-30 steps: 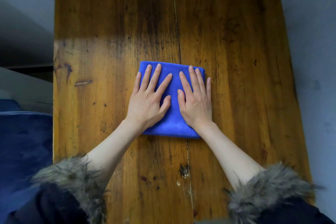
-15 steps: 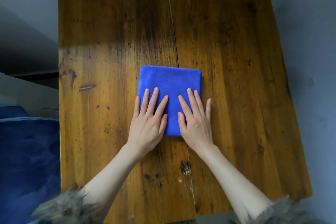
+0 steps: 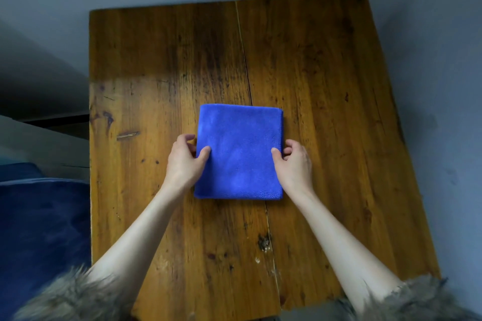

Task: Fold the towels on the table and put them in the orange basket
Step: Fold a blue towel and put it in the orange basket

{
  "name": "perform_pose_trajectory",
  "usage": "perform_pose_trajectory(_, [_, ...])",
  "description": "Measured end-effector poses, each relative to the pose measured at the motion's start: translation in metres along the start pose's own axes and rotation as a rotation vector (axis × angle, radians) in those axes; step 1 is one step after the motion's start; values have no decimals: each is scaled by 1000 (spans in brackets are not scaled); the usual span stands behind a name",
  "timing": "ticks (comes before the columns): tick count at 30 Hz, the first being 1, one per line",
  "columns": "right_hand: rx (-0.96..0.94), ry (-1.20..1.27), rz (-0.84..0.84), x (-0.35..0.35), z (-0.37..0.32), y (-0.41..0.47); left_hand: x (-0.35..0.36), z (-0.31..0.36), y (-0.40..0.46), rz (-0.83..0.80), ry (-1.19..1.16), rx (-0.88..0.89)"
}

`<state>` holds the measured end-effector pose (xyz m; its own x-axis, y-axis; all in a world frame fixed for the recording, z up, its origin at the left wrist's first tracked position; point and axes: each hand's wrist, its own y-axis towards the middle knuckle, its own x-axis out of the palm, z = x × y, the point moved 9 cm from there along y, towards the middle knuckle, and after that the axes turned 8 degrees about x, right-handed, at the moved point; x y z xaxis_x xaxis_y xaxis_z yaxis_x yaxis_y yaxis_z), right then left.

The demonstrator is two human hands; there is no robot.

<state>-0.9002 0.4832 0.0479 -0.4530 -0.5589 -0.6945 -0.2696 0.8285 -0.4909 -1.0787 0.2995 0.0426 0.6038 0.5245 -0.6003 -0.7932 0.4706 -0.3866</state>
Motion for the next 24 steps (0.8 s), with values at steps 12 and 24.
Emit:
perform_pose_trajectory(12, [285,124,-143,16,14,15,2,-5,9,-85,41,-123])
perform_pose_trajectory(24, [169,119,-242,12,1,-9,5,-23,-10,-103,-290,-231])
